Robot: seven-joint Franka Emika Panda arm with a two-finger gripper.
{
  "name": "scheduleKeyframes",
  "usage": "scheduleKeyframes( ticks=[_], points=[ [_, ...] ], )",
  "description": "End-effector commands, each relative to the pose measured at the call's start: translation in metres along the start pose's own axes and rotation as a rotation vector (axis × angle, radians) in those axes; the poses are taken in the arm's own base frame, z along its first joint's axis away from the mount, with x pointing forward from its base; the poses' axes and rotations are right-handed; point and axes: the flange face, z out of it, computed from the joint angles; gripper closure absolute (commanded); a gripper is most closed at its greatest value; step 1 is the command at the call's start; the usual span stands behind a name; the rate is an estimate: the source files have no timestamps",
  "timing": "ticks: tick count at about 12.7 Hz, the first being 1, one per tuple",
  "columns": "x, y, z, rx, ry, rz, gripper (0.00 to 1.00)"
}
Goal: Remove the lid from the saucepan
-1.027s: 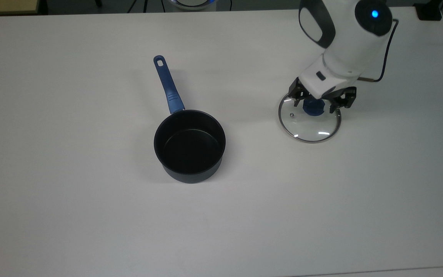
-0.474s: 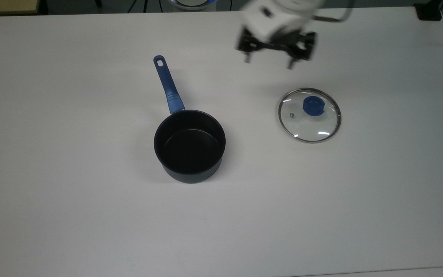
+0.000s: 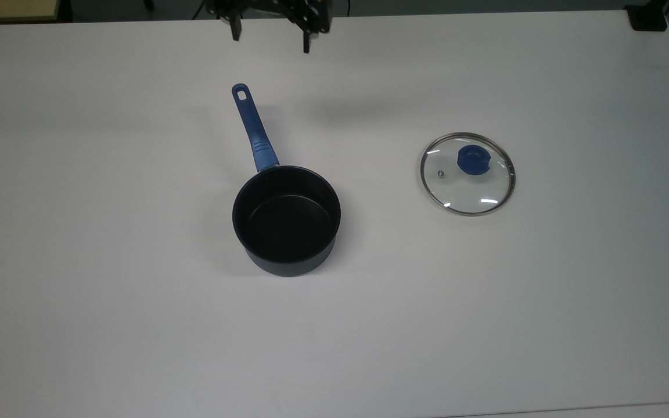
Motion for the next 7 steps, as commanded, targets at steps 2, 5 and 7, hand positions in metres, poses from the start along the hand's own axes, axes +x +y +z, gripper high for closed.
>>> scheduleKeyframes(
  ticks=[2,5,7],
  points=[
    [-0.0203,0.0042,-0.0003,0.008,-0.006,-0.037,0.00],
    [-0.0181,0.0057,0.0022,0.008,-0.014,-0.034,0.00],
    [-0.0169,0.0108,0.0020,0.008,-0.015,-0.025,0.00]
  ],
)
